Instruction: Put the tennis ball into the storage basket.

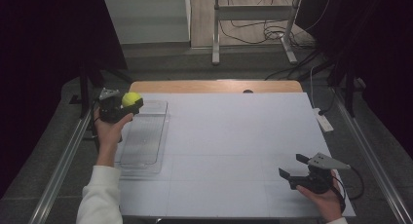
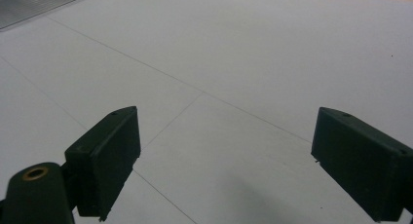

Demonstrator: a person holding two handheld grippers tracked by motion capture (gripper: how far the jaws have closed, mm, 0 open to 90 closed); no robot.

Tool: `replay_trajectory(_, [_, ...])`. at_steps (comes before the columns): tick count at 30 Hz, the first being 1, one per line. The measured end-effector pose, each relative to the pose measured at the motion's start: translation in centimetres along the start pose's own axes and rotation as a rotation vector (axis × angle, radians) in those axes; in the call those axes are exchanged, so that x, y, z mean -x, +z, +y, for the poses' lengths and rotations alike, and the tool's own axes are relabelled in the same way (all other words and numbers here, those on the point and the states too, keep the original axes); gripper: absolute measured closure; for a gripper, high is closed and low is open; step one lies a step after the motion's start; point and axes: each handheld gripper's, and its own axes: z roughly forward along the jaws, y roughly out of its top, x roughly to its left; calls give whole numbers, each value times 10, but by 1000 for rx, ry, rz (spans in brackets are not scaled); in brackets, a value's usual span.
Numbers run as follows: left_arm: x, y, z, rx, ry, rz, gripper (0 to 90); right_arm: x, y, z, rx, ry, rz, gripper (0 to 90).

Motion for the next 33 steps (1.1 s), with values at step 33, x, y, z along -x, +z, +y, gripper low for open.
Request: replay_trajectory(33, [-8,39,3,-208,26,52,271,1,0,1,4,5,0,108])
